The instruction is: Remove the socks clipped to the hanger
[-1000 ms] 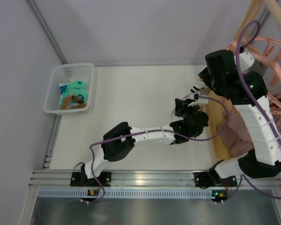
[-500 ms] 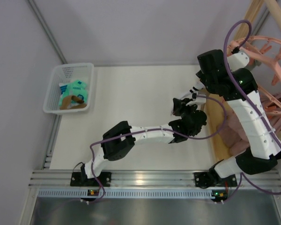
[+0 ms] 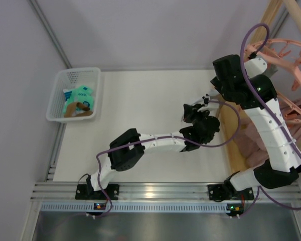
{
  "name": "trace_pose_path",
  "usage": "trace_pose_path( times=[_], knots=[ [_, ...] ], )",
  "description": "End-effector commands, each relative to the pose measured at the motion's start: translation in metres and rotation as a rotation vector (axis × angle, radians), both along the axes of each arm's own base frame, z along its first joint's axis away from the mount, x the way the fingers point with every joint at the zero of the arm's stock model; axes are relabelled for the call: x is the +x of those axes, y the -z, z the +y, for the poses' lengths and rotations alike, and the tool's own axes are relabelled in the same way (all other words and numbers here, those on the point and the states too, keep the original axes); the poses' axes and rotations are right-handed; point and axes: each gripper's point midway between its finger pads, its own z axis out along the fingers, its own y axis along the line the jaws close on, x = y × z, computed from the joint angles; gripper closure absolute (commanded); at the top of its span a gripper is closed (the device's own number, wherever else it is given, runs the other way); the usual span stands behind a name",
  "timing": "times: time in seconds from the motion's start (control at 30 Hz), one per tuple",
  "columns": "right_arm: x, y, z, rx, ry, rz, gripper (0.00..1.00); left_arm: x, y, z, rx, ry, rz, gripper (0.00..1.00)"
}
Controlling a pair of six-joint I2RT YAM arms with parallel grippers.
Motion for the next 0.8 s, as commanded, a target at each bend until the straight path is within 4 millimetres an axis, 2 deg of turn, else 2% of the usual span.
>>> trace_pose_path(
  times=[0.0,0.1,0.3,0.37,0.57,0.77],
  knots=[
    [-0.021,0.001,-0.001,0.026,-0.076,0.046,0.54,0.004,0.008,0.031,0.024,-0.16,-0.003,1.0],
    [-0.019,-0.003,0.016,0.083,-0.15,0.038,0.55,0.003,0.01,0.029,0.03,-0.159,-0.001,1.0],
    [-0.021,-0.001,0.016,0.075,-0.17,0.04,0.55,0.004,0.01,0.029,0.028,-0.155,-0.001,1.0],
    [-0.023,0.004,0.012,0.057,-0.158,0.054,0.55,0.005,0.01,0.029,0.031,-0.152,0.0,1.0],
    [-0.029,0.004,-0.018,-0.028,-0.031,0.054,0.54,0.002,0.008,0.034,0.021,-0.166,-0.004,1.0],
    [-0.02,0.001,-0.021,-0.045,0.009,0.036,0.54,0.0,0.007,0.034,0.018,-0.17,-0.006,1.0]
  ],
)
